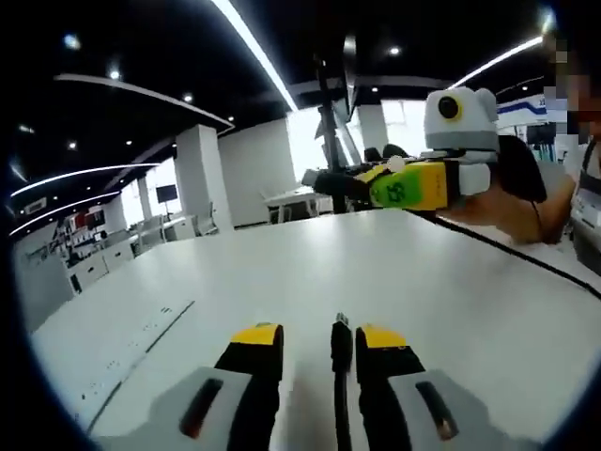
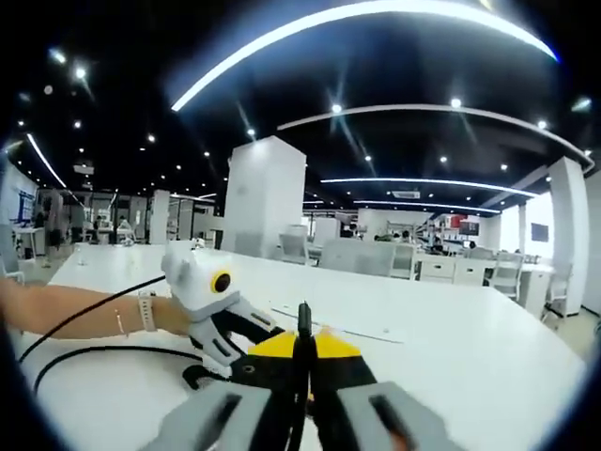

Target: Find the charging cable on the desk, coil it up and secure with Velcro.

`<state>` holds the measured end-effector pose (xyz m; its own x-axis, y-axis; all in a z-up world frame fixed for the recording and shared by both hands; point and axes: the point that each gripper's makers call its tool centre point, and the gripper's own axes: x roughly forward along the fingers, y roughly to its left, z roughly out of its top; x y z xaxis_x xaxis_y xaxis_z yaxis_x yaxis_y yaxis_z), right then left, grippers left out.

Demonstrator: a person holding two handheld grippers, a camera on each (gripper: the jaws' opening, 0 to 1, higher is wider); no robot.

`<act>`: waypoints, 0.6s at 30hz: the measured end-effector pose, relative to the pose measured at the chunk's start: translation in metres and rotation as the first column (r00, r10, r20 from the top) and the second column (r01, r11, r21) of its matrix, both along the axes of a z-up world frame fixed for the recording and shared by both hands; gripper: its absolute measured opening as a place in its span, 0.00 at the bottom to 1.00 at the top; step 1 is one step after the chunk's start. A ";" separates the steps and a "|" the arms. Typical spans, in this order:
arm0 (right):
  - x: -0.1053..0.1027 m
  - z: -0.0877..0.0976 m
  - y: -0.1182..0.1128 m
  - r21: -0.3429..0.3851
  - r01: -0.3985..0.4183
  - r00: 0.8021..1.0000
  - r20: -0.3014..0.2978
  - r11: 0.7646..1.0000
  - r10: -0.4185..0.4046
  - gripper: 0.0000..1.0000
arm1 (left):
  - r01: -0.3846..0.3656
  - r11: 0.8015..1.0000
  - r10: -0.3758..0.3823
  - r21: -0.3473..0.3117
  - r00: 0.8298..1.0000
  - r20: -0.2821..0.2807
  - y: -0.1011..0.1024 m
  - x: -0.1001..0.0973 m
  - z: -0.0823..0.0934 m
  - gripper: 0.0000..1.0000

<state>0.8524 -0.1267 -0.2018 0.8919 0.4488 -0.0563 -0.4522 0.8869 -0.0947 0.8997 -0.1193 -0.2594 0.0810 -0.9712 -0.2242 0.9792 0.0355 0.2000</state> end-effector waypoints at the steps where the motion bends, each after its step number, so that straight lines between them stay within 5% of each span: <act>1: 0.000 -0.001 0.000 -0.004 -0.002 1.000 -0.002 1.000 0.002 0.06 | -0.005 1.000 0.005 -0.020 1.000 0.021 0.003 0.002 0.007 0.31; 7: 0.002 -0.011 0.005 -0.061 -0.019 1.000 -0.023 0.998 0.017 0.06 | -0.025 1.000 0.025 -0.006 0.986 0.165 0.019 -0.002 0.025 0.30; 12: 0.002 -0.025 0.014 -0.150 -0.039 0.998 -0.050 0.988 0.032 0.06 | -0.037 0.998 0.020 0.055 0.958 0.286 0.026 -0.006 0.032 0.28; 15: 0.001 -0.030 0.019 -0.190 -0.059 0.997 -0.060 0.980 0.049 0.06 | -0.015 0.995 -0.021 0.097 0.934 0.356 0.027 -0.013 0.034 0.28; 16: 0.000 -0.033 0.021 -0.209 -0.069 0.996 -0.064 0.976 0.057 0.06 | -0.015 0.990 -0.044 0.137 0.909 0.415 0.026 -0.018 0.032 0.27; 18: -0.001 -0.037 0.023 -0.241 -0.085 0.995 -0.073 0.967 0.069 0.06 | 0.005 0.983 -0.089 0.183 0.886 0.454 0.025 -0.025 0.030 0.25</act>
